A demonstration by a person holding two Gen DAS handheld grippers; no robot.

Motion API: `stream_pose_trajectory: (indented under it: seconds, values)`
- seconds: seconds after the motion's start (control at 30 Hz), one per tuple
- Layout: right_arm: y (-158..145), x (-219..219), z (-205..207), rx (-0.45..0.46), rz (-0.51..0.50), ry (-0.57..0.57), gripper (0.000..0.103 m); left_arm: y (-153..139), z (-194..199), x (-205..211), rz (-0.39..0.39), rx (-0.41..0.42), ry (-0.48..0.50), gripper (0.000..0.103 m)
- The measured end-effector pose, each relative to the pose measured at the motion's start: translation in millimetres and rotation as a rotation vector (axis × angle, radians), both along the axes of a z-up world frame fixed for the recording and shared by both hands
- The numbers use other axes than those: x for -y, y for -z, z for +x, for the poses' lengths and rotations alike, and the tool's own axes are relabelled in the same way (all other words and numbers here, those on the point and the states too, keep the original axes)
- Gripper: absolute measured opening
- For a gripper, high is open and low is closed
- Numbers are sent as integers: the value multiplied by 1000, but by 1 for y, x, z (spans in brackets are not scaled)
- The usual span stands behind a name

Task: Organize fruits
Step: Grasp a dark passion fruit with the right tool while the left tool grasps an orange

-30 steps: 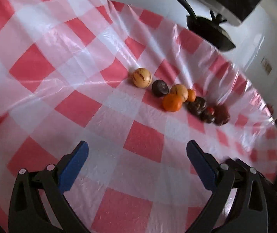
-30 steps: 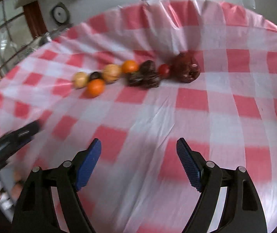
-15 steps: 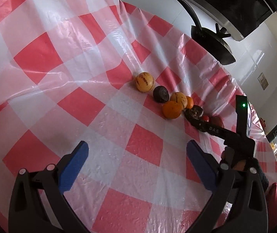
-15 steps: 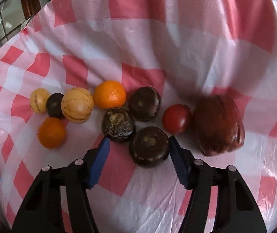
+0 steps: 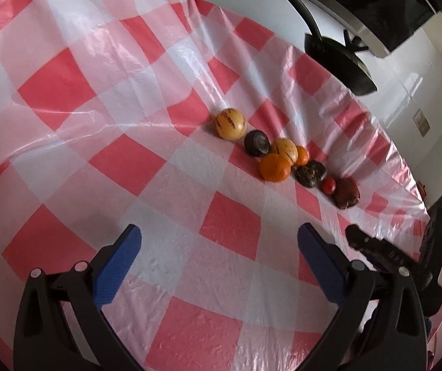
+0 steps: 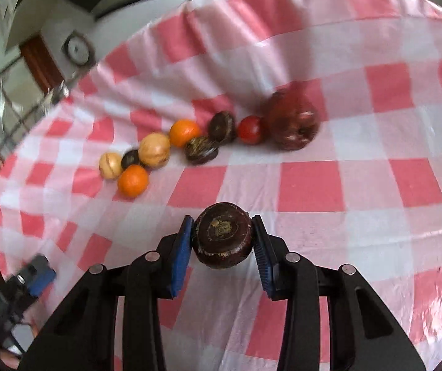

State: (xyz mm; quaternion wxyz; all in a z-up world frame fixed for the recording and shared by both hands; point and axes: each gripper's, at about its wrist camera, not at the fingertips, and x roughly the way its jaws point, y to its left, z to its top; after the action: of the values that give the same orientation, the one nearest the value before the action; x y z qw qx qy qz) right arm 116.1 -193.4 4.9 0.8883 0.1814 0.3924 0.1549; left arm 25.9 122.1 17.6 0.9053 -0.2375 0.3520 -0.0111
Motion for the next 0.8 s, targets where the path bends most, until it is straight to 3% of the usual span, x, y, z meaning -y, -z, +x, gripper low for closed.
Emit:
stream_pose_trajectory:
  seconds: [0.07,0.33,0.6,0.67,0.7,0.73,0.8]
  values:
    - [0,14,-1,0,62,40,38,2,2,1,-7,-25,15,101]
    - [-6,19,-2,31,98,43,38,1,42,35,59,-95,28,101]
    - [-5,18,-2,30,103,39,38,1,138,95,282,-150,55,101]
    - [-5,19,-2,30,104,36,38,5,153,101,329,-173,51,90]
    - [-5,19,-2,30,105,37,38,6,157,102,355,-186,52,72]
    - [-5,19,-2,30,106,37,38,5,156,104,377,-177,53,41]
    - [-4,18,-2,29,104,37,38,3,145,107,387,-168,73,41]
